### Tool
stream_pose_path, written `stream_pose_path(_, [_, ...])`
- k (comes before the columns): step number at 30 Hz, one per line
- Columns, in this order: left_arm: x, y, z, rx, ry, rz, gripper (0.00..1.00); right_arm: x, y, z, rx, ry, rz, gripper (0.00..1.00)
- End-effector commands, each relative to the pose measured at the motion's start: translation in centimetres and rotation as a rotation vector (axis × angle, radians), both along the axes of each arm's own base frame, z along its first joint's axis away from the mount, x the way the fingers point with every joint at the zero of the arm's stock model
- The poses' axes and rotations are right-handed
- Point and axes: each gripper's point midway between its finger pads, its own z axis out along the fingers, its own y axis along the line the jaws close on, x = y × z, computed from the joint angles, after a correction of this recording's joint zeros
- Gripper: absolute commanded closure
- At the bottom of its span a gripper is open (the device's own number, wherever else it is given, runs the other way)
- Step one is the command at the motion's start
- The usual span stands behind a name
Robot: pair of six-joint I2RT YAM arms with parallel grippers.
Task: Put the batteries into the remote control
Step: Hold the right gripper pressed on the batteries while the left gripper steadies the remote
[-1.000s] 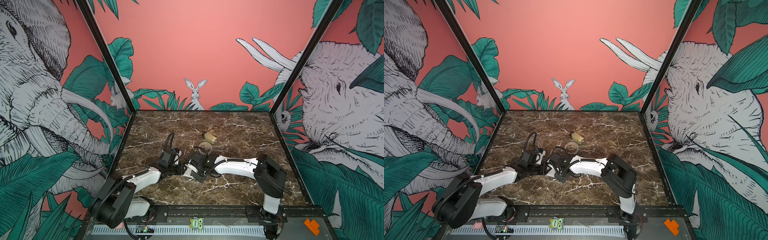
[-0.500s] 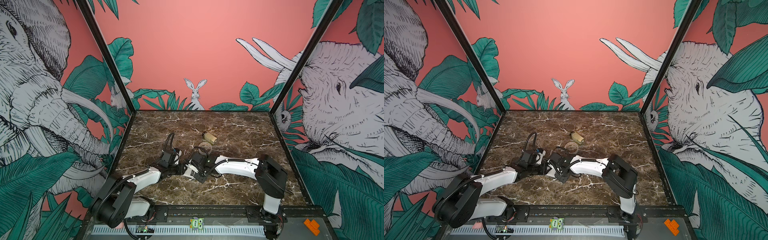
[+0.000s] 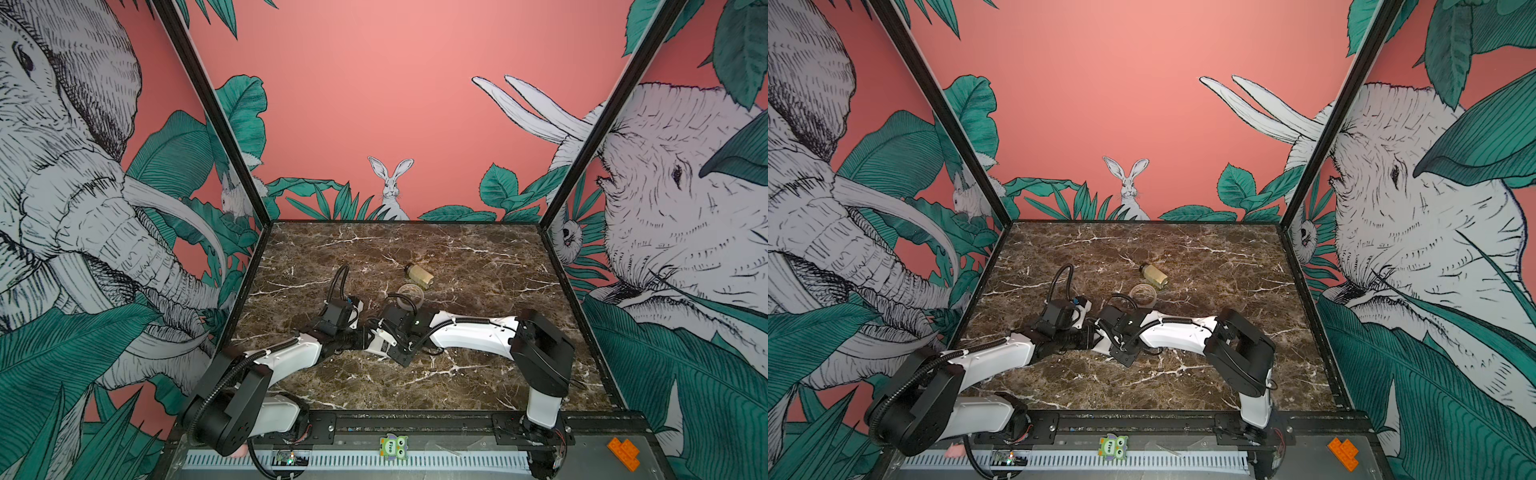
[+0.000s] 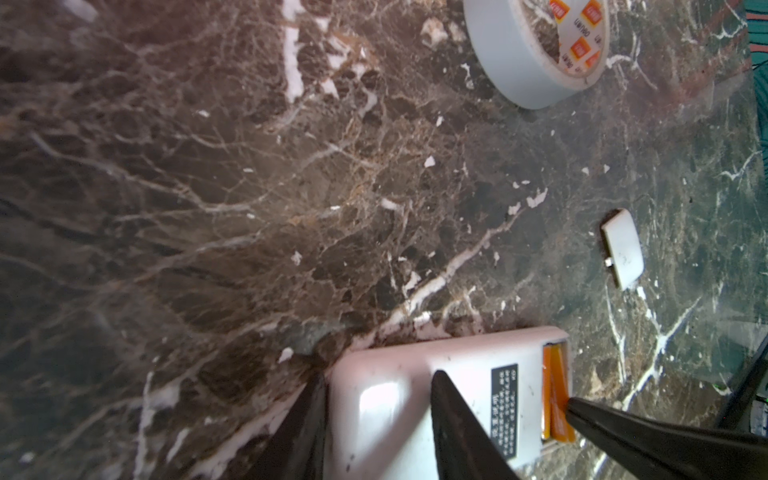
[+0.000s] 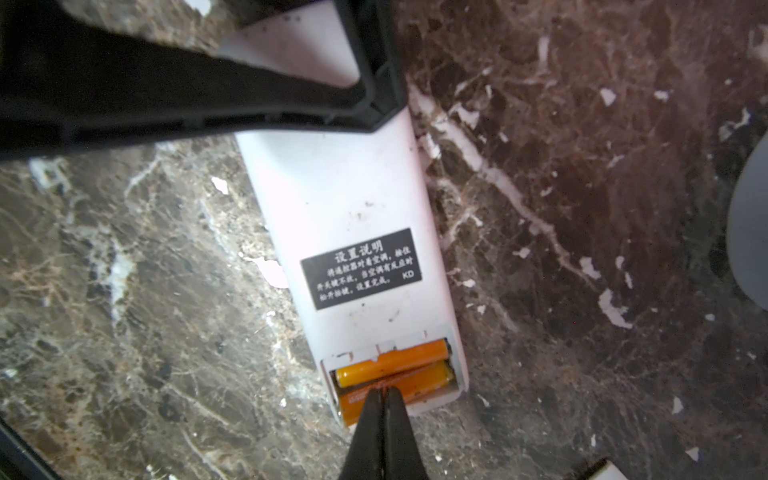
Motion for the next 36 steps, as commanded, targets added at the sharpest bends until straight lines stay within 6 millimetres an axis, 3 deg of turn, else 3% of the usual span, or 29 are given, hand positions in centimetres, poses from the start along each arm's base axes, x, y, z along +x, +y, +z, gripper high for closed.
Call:
stream_pose_path(1, [-3.1,1.9,-3.3,0.088,0.139,0.002,0.57,-1.4,-1.6,-1.9,-0.083,0.048,0.007,0.96])
stream_pose_path(23, [-3.1,2.0,-3.4,0.092,0.141,0.004,0.57,-2.1,-2.8,-4.4,-0.172,0.087,0.025,1.00])
stream_pose_path(27, [-3.1,2.0,-3.4,0.094,0.143,0.004,0.57,-1.9,-2.7,-3.7,-0.158,0.072,0.024,0.99])
stream_pose_path(36, [-3.1,1.9,-3.5,0.094,0.147,0.003,0.57,-0.6,-0.5,0.5,-0.055,0.003,0.032,0.81])
